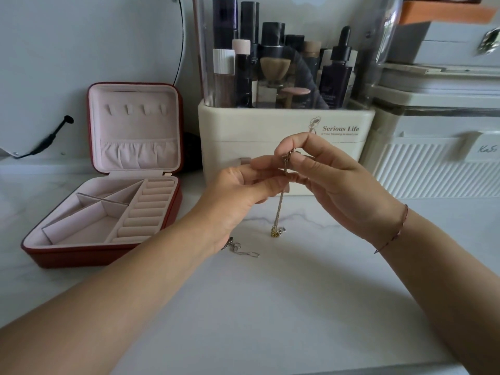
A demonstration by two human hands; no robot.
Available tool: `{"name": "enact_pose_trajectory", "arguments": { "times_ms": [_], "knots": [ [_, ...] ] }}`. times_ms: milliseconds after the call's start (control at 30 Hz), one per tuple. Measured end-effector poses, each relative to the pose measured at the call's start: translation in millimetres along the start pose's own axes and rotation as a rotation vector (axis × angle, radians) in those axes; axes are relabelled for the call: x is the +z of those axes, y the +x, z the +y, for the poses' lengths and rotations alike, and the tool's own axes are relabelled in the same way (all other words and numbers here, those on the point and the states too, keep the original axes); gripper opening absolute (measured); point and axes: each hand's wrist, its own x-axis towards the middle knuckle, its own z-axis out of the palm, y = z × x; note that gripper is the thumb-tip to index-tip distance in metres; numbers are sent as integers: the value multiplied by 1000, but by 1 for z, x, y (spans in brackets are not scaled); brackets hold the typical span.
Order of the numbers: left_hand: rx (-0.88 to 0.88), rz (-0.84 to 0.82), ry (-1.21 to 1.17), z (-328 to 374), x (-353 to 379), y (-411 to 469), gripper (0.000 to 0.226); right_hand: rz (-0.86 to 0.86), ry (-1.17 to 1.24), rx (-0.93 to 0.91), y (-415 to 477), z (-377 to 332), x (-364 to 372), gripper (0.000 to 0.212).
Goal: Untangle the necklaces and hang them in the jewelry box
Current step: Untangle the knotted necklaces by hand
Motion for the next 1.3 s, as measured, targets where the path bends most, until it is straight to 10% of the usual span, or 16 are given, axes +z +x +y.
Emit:
{"name": "enact_pose_trajectory", "arguments": {
  "times_ms": [1300],
  "knots": [
    [-54,-1,-150,1,-5,5,22,189,-479,-7,-2,-6,5,22]
  ]
}}
